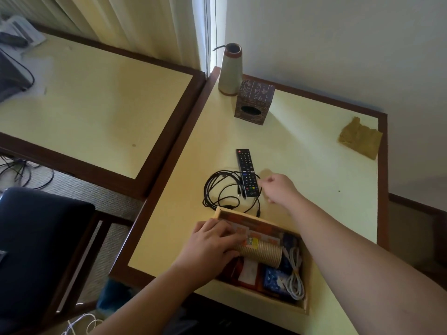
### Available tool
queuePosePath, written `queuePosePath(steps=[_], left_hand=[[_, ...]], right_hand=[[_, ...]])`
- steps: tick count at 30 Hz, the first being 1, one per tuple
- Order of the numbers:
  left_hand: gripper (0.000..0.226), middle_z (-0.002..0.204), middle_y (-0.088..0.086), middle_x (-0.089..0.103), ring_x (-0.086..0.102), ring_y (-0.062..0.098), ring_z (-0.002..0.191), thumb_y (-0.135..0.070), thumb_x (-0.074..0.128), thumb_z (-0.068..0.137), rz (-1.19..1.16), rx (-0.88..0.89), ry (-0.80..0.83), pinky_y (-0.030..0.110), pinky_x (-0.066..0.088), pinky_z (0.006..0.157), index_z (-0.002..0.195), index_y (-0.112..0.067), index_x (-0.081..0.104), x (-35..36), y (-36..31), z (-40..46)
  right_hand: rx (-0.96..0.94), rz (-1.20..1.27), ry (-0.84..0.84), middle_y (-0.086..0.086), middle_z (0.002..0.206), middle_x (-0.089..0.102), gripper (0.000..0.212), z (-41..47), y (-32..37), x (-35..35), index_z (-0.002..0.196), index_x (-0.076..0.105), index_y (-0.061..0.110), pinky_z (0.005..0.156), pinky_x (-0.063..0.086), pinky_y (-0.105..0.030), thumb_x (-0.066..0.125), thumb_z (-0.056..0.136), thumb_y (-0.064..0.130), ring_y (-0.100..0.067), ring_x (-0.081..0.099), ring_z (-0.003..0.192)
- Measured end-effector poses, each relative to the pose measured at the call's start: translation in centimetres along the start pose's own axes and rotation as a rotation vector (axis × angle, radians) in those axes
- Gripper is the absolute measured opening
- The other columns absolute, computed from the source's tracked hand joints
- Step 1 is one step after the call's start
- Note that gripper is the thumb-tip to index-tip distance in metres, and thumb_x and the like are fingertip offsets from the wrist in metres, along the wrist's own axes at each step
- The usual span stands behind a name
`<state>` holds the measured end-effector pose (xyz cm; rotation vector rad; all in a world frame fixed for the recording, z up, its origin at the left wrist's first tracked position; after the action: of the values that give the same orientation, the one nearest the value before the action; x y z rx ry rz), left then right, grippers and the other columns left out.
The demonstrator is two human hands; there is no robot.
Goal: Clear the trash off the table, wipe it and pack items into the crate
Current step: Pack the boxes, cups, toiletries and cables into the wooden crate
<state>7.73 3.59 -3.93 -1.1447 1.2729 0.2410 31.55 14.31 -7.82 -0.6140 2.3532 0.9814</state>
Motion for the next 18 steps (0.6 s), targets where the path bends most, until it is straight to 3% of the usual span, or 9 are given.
queuePosePath(steps=[2, 5, 9, 11, 15, 16, 18], left_hand=[[0.041, 0.134, -0.016, 0.058, 0.046, 0.012, 0.130, -0.053, 0.051, 0.100, 0.007, -0.004, -0.002, 0.040, 0.036, 0.112, 0.139, -0.047, 0.060, 0.0, 0.0, 0.0], [0.042, 0.135, -0.018, 0.057, 0.044, 0.011, 0.131, -0.055, 0.049, 0.099, -0.001, -0.014, 0.014, 0.039, 0.035, 0.114, 0.140, -0.048, 0.060, 0.1, 0.1, 0.0], [0.041, 0.136, -0.017, 0.057, 0.043, 0.011, 0.133, -0.051, 0.058, 0.099, -0.017, -0.022, 0.018, 0.039, 0.032, 0.115, 0.140, -0.047, 0.060, 0.0, 0.2, 0.2], [0.041, 0.138, -0.018, 0.055, 0.040, 0.010, 0.134, -0.051, 0.057, 0.101, -0.018, -0.029, 0.021, 0.037, 0.029, 0.116, 0.141, -0.048, 0.059, 0.0, 0.2, 0.2], [0.040, 0.139, -0.018, 0.053, 0.038, 0.008, 0.135, -0.051, 0.057, 0.101, -0.013, -0.019, 0.035, 0.036, 0.027, 0.117, 0.142, -0.049, 0.058, -0.2, 0.2, 0.3], [0.041, 0.139, -0.018, 0.053, 0.038, 0.009, 0.135, -0.051, 0.057, 0.101, -0.015, -0.018, 0.039, 0.036, 0.027, 0.117, 0.142, -0.049, 0.058, -0.2, 0.2, 0.3], [0.041, 0.139, -0.018, 0.053, 0.038, 0.010, 0.136, -0.051, 0.056, 0.102, -0.022, -0.015, 0.044, 0.035, 0.026, 0.117, 0.143, -0.048, 0.057, -0.2, 0.2, 0.2]], right_hand=[[-0.026, -0.034, -0.088, -0.006, 0.111, 0.074, 0.027, 0.7, 0.6, -0.4, 0.124, 0.069, 0.015, 0.090, 0.061, -0.043, 0.050, 0.106, 0.019, -0.026, 0.073, 0.094], [-0.038, -0.101, -0.176, -0.013, 0.118, 0.073, 0.024, 2.0, 1.8, -0.9, 0.113, 0.072, 0.006, 0.092, 0.058, -0.041, 0.050, 0.104, 0.011, -0.030, 0.071, 0.104], [-0.047, -0.137, -0.107, -0.009, 0.100, 0.074, 0.036, 4.1, 4.6, -0.1, 0.103, 0.070, 0.007, 0.072, 0.054, -0.035, 0.065, 0.100, 0.043, -0.025, 0.069, 0.086], [-0.030, -0.175, -0.033, -0.006, 0.095, 0.069, 0.043, 4.6, 5.8, 1.2, 0.093, 0.060, 0.010, 0.073, 0.056, -0.036, 0.075, 0.091, 0.050, -0.024, 0.068, 0.087], [0.026, -0.227, -0.085, -0.015, 0.124, 0.063, 0.074, 4.6, 6.1, 3.1, 0.131, 0.050, 0.006, 0.080, 0.051, -0.038, 0.091, 0.079, 0.039, -0.034, 0.064, 0.114], [0.036, -0.203, -0.107, -0.015, 0.127, 0.064, 0.075, 4.5, 5.6, 3.1, 0.134, 0.050, 0.006, 0.081, 0.051, -0.038, 0.091, 0.079, 0.037, -0.035, 0.065, 0.115], [-0.006, -0.105, -0.153, -0.012, 0.119, 0.071, 0.054, 4.3, 4.3, 2.5, 0.127, 0.061, 0.010, 0.072, 0.055, -0.032, 0.086, 0.084, 0.032, -0.028, 0.070, 0.096]])
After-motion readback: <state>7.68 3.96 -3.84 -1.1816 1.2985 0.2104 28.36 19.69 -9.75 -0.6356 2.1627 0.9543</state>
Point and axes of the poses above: each hand's wrist, its own z-axis towards the middle knuckle, its own x-axis out of the palm, y = z × x, the point moved 5 cm from there along z, towards the middle knuckle
